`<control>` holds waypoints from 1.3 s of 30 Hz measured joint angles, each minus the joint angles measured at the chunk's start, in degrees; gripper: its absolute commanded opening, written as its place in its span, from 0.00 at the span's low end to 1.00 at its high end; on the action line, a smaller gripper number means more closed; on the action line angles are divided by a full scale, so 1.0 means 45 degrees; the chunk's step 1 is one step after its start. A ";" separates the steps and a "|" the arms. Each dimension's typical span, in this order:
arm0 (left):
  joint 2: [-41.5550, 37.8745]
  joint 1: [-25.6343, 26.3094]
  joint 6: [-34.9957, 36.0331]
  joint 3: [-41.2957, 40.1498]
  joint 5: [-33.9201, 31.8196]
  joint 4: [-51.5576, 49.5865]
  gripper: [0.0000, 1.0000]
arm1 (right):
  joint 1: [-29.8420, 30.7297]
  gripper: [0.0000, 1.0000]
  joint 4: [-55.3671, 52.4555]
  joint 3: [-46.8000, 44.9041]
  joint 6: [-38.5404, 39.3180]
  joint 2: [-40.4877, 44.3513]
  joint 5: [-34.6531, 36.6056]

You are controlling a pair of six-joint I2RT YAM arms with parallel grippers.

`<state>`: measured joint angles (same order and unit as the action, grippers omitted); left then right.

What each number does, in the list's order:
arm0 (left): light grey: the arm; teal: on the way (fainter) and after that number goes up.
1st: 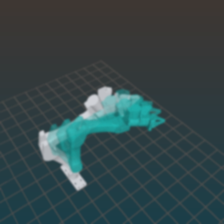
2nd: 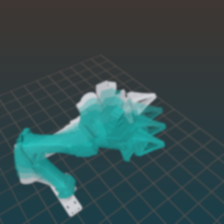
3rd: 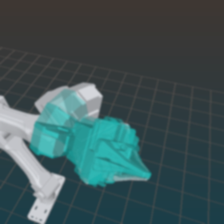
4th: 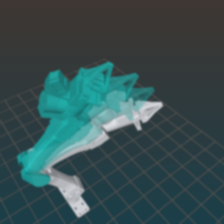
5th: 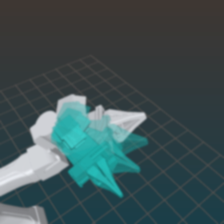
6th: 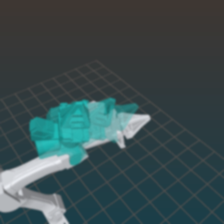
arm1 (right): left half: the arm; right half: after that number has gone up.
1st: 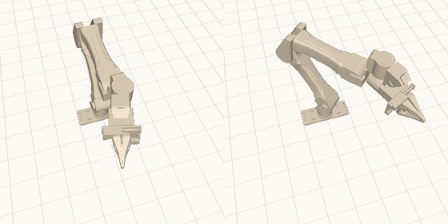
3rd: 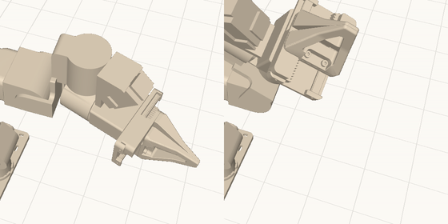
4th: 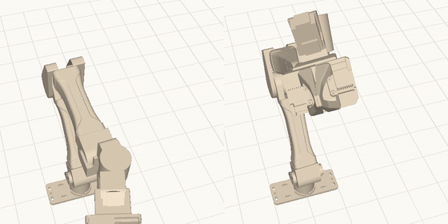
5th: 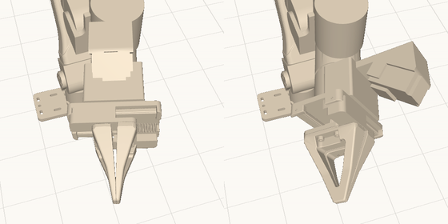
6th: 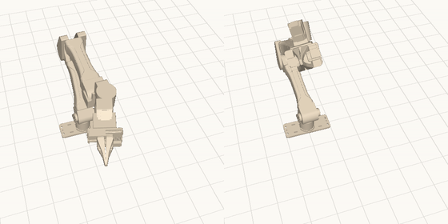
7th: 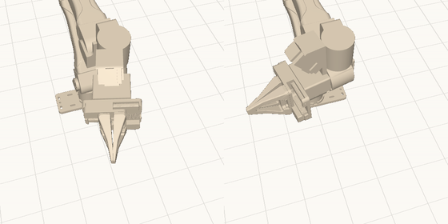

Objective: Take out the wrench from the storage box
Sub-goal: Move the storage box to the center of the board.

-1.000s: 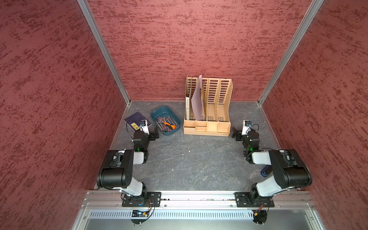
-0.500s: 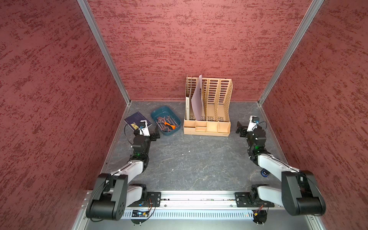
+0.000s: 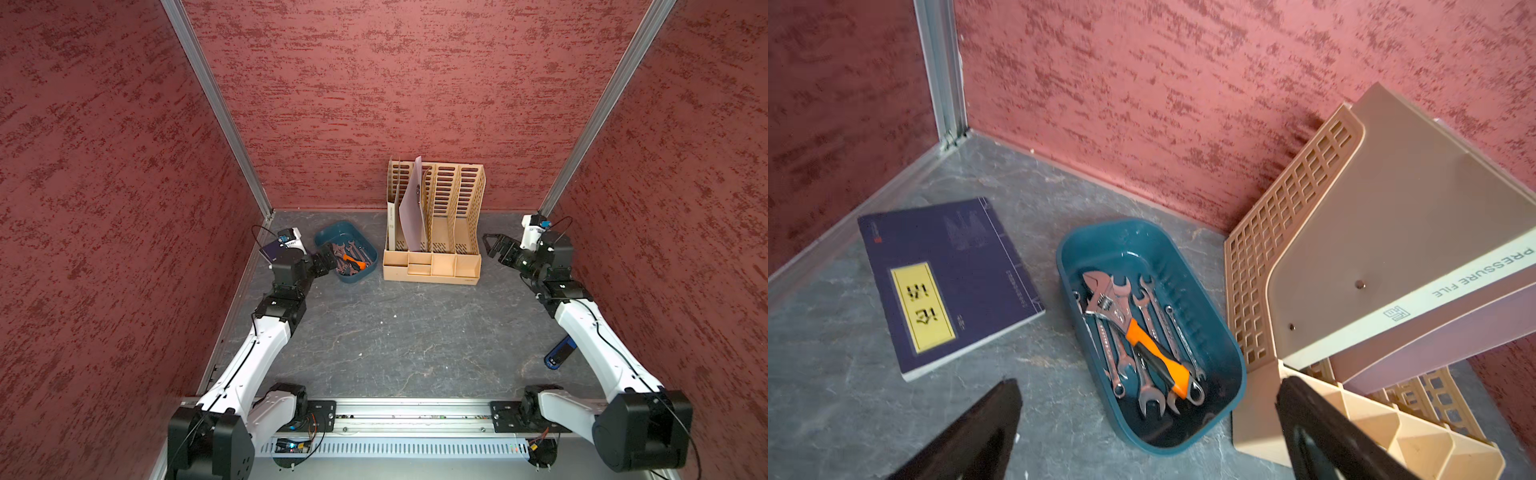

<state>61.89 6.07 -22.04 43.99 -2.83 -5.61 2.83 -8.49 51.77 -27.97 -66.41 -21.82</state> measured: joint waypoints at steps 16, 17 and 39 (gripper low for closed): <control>0.6985 -0.1025 -0.2103 0.4911 0.0952 -0.6008 0.85 | 0.5139 0.95 -0.2093 -0.0481 -0.1224 -0.0525 -0.1321; 0.7305 -0.1025 -0.2127 0.5207 0.0942 -0.6173 0.77 | 0.5377 0.94 -0.2176 -0.0481 -0.1224 -0.0709 -0.1263; 1.0404 -0.0879 -0.1987 0.8111 0.0889 -0.7276 0.20 | 0.8165 0.81 -0.4464 0.1316 -0.0879 -0.3045 0.0359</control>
<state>108.71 2.11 -30.98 80.49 1.17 -38.35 39.57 -28.58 57.69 -31.92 -80.12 -20.21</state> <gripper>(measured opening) 0.222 0.815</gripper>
